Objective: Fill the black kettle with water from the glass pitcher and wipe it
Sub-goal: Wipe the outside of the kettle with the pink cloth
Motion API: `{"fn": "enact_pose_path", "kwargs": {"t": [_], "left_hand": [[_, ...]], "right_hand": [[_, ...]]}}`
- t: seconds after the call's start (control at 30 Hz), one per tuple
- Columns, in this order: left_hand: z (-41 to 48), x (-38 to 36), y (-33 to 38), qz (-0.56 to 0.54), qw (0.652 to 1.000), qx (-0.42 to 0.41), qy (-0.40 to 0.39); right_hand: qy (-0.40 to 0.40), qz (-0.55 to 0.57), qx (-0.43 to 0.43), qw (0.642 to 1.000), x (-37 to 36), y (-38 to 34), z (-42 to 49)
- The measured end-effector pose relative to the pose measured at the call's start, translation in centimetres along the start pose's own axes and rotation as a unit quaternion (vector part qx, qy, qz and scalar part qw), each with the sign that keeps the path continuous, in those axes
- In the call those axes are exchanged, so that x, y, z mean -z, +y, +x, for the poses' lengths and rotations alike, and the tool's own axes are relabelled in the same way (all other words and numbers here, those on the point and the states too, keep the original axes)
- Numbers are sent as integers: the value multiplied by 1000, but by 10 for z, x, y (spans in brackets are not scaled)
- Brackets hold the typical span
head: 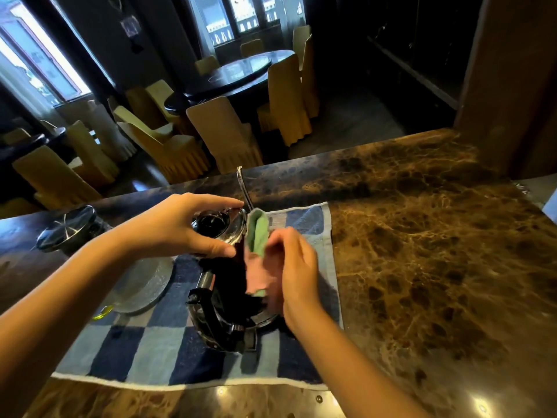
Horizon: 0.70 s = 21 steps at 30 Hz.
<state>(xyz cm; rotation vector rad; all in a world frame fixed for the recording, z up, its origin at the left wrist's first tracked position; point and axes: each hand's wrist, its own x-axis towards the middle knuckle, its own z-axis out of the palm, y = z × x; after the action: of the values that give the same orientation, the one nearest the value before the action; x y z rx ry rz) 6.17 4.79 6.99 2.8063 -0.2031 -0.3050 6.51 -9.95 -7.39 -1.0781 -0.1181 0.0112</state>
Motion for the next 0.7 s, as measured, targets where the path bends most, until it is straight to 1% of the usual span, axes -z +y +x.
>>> {"fn": "enact_pose_path", "kwargs": {"t": [0.07,0.13,0.17,0.2,0.23,0.27,0.3,0.37,0.43,0.53,0.6,0.63,0.7], "left_hand": [[-2,-1,0,-9,1000,2,0],[-2,-2,2,-9,1000,4,-1],[-2,-2,3,-9,1000,5,-4],[-1,-1,3,-11,1000,6,-7],[-1,-1,3,-13,1000,8,-10],[-1,0,3,-15,1000,10,-11],[-1,0,3,-16,1000,10,-10],[-1,0,2,-19,1000,10,-8],[-1,-2,2,-22,1000,6,-1],[-1,-4,2,-28,1000,0,9],[-1,-5,1,-25,1000,1,10],[-1,-5,1,-22,1000,1,10],[-1,-5,0,-19,1000,-1,14]], "right_hand": [[36,11,-20,999,-2,11,11],[73,45,-64,994,-2,22,4],[84,31,-65,994,0,29,-6],[74,-6,-49,996,2,35,-19],[53,-68,-20,996,1,40,-31],[32,-136,12,990,-2,42,-40],[22,-177,49,983,-7,43,-43],[11,-189,81,978,-16,32,-30],[-18,-171,48,984,-22,20,-2],[-51,-194,-87,976,-18,9,37],[-47,-175,-146,972,-9,12,33],[-33,-162,-140,976,-4,18,24],[-3,-158,-91,983,3,39,-12]]}}
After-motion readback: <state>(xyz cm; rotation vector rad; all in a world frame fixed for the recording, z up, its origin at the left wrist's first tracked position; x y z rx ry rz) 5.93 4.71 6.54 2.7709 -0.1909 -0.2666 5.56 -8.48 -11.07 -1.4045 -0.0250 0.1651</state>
